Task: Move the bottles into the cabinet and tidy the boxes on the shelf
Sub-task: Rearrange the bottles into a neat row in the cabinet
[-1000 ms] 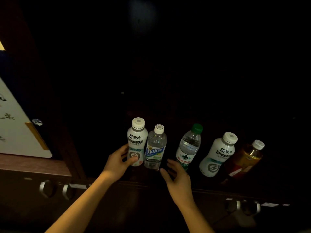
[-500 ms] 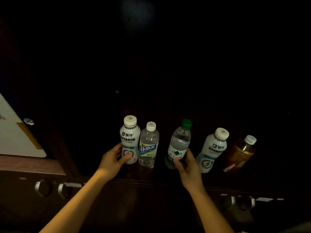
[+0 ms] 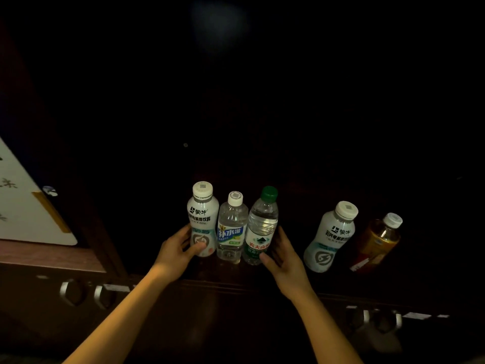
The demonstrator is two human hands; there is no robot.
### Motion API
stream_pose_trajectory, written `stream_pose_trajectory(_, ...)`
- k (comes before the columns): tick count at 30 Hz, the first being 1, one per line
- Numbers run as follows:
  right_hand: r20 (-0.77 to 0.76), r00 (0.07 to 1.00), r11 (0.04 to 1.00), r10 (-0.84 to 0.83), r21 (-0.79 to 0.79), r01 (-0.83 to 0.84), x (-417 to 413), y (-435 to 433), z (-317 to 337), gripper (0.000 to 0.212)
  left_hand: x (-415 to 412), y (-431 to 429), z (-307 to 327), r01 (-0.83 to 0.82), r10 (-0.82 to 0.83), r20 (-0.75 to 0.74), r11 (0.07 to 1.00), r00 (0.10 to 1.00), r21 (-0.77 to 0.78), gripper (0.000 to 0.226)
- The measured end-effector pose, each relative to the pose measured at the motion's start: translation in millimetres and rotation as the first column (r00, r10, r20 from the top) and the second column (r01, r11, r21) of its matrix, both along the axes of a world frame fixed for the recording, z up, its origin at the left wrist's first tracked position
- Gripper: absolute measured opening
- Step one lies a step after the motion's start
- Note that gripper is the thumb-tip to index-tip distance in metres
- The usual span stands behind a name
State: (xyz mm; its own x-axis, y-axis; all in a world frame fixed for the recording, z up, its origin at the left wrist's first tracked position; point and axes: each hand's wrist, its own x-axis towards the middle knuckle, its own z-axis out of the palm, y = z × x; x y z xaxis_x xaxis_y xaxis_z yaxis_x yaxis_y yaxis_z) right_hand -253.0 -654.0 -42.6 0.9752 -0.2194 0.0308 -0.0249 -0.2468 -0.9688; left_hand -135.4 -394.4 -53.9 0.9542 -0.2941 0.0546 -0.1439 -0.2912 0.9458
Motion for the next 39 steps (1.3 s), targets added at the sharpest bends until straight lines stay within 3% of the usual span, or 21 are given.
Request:
stream_pose_trajectory(2,-0.022,0.994,0.994,-0.107,0.005,0.107,-16.0,-7.8,-5.1,0.074,0.6,0.2,-1.4,-0.002,0.002,0.004,1.0,1.0,-0.001,0.06)
stream_pose_trajectory(7,0.003,0.954,0.945,-0.3,-0.136,0.297,-62.8,-45.8,-15.3,0.011,1.5,-1.0,-7.2,-0.014,0.014,0.025,1.0,1.0,0.006,0.059)
stream_pose_trajectory(12,0.15,0.834,0.816,-0.532,-0.174,0.551,-81.6,-79.8,-11.3,0.024,0.2,-2.7,-8.2,-0.023,0.023,0.011,0.999,1.0,-0.024,0.059)
stream_pose_trajectory(16,0.105,0.897,0.884,-0.429,-0.154,0.441,-66.5,-94.7,-3.9,0.068,-1.0,-3.3,-5.1,-0.023,0.022,-0.016,0.999,1.0,-0.047,0.058)
stream_pose_trajectory(19,0.107,0.935,0.926,-0.338,-0.137,0.351,-51.6,-94.4,-2.0,0.063,-1.9,-2.9,-3.1,-0.02,0.019,-0.015,0.999,1.0,-0.028,0.056)
stream_pose_trajectory(39,0.076,0.972,0.966,-0.22,-0.121,0.228,-13.0,-34.2,-9.4,0.068,-6.2,-1.6,1.6,-0.048,0.048,-0.017,0.999,0.999,0.019,0.061)
